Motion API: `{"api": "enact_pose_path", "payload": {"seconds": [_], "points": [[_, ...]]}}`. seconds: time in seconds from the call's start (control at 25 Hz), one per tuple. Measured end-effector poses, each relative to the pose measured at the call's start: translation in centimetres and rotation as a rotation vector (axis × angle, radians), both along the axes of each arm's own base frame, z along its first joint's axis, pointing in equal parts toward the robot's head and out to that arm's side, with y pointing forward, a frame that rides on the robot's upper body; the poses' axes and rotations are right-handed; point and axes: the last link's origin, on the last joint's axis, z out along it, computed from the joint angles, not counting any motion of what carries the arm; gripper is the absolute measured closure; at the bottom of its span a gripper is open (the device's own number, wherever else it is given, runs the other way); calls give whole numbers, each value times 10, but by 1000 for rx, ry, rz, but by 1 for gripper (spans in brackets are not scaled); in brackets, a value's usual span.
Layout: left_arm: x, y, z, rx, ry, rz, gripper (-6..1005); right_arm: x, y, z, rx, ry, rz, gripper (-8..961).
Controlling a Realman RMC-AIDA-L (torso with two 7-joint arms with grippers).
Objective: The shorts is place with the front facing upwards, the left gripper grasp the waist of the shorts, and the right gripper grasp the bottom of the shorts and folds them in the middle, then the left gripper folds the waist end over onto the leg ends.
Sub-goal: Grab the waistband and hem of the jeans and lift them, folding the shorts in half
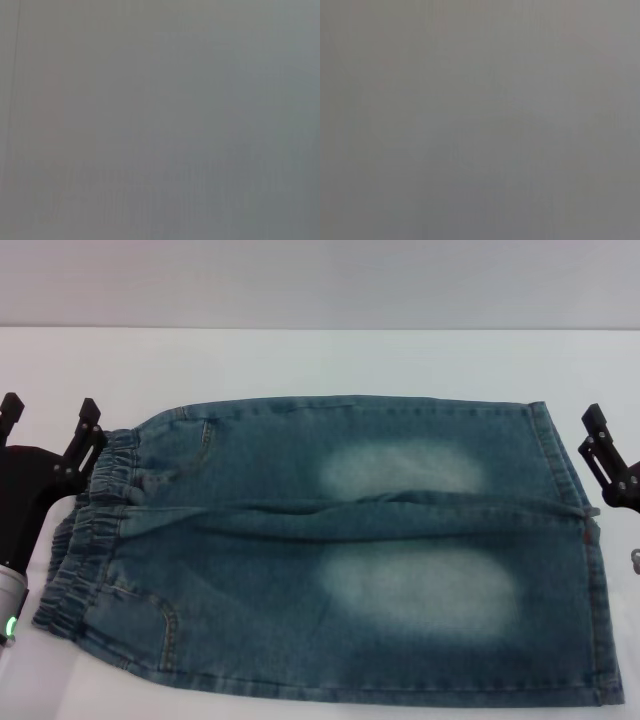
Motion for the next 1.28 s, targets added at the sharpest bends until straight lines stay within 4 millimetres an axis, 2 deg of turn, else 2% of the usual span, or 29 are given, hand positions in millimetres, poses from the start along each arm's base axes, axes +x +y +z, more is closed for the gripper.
{"api": "enact_pose_path", "payload": {"seconds": [0.32,0.52,0.76,0.88,1.0,1.12,1.16,1.2,1.24,1.28], "points": [[0,0,-1,-3,0,1,155,-1,0,0,0,3,0,208],[4,3,-2,-26,-33,15,153,-8,1,1,8,34,9,207],[16,13,3,-100,-61,47,161,-23,18,7,-42,54,-88,206],[20,16,6,-122,-64,55,165,-38,33,19,-105,50,-183,207],[48,36,35,-241,-7,144,170,-55,47,38,-191,77,-279,208],[48,36,35,-241,-7,144,174,-71,55,60,-272,105,-357,209],[59,43,47,-292,49,240,176,-77,56,68,-300,113,-380,209],[59,43,47,-292,49,240,177,-81,57,74,-331,114,-406,210],[64,48,55,-369,85,348,179,-85,56,79,-357,115,-424,210],[64,48,55,-369,85,348,180,-87,55,83,-388,118,-446,210]]}}
